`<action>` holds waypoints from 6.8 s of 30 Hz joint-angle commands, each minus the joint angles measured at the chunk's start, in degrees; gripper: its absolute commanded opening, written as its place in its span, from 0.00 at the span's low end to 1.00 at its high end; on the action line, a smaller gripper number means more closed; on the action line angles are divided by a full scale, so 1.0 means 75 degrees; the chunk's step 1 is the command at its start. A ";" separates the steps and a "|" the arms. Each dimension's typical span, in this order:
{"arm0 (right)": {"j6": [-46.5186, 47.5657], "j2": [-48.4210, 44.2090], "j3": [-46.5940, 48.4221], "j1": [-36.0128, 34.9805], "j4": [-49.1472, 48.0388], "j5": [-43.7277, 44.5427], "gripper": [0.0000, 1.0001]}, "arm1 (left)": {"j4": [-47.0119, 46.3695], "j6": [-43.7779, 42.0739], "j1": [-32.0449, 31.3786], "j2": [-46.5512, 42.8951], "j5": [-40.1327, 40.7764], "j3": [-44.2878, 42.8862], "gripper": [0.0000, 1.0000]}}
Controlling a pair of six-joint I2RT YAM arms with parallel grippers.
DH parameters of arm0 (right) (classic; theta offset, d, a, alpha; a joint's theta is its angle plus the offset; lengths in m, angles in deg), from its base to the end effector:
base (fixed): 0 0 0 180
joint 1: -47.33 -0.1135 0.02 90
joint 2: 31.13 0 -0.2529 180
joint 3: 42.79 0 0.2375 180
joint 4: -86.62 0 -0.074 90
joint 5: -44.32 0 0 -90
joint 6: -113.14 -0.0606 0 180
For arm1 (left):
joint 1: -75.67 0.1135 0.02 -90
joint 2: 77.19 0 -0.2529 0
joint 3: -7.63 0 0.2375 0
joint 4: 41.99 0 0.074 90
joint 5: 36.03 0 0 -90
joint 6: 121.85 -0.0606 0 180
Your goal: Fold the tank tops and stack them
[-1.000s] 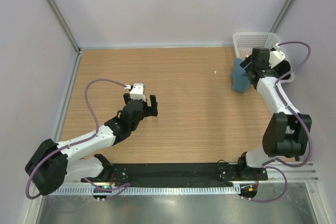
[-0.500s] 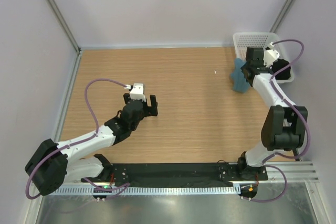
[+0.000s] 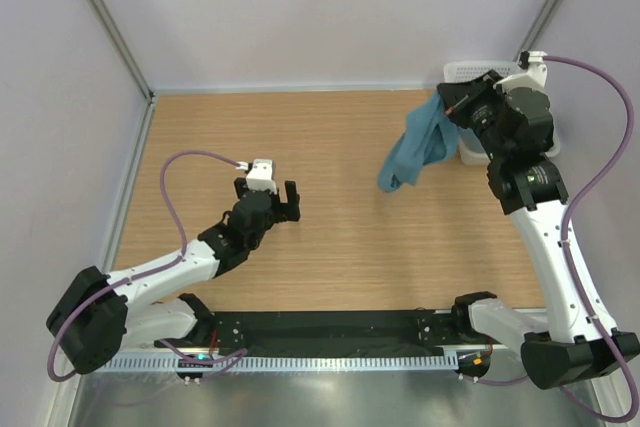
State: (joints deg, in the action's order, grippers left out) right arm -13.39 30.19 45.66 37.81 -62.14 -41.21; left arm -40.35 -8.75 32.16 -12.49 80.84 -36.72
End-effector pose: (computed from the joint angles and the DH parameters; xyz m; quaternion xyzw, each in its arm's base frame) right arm 0.2415 0.0357 0.4340 0.1967 0.7050 0.2400 0.6377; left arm 0.2026 -0.1546 0.2116 0.0150 0.8166 -0.1377 0.5604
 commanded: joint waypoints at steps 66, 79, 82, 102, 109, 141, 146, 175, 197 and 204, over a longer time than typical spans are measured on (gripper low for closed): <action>-0.0192 -0.0512 -0.7405 -0.0418 -0.4228 0.1280 0.44 | 0.4394 0.1045 -0.0002 0.4817 -0.2646 -0.5991 0.00; 0.0617 0.1597 -0.6715 -0.1390 -0.5319 -0.1112 0.51 | 0.2774 0.2112 0.3141 0.1098 -0.1005 -0.2096 0.61; 0.0711 0.1855 -0.6573 -0.1695 -0.5377 -0.1240 0.53 | 0.2497 0.2054 0.3106 0.1111 -0.1587 -0.1980 0.72; 0.0946 0.0028 -0.5706 -0.2000 -0.1407 -0.0839 0.50 | 0.3115 0.2557 0.1642 0.0535 -0.3559 -0.1066 0.53; 0.0887 -0.0488 -0.5952 -0.2071 -0.0632 -0.1346 0.49 | 0.3069 0.2687 0.1266 0.1343 -0.3431 -0.1159 0.53; 0.1039 0.2440 -0.4758 -0.3618 0.0201 0.0856 0.33 | 0.3420 0.2581 0.1850 0.2671 -0.2820 -0.2121 0.00; 0.0992 0.2992 -0.3821 -0.3606 0.0832 0.2573 0.01 | 0.3665 0.2616 0.2601 0.1605 -0.3150 -0.1932 0.00; 0.1894 0.2945 -0.2238 -0.3477 0.1418 0.0332 0.01 | 0.4802 0.2569 0.3117 0.0337 -0.4156 -0.2542 0.00; 0.1953 0.4174 -0.1172 -0.2388 0.1995 -0.0291 0.06 | 0.4206 0.3097 0.3222 0.0767 -0.4580 -0.1356 0.00; 0.1626 0.4129 -0.1708 -0.1942 0.0998 -0.0502 0.37 | 0.3948 0.2792 0.3351 0.1485 -0.4262 -0.1956 0.33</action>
State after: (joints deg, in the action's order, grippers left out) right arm -0.17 64.83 34.01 21.92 -49.05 -44.59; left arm -6.30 13.58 56.66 -1.84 47.86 -48.26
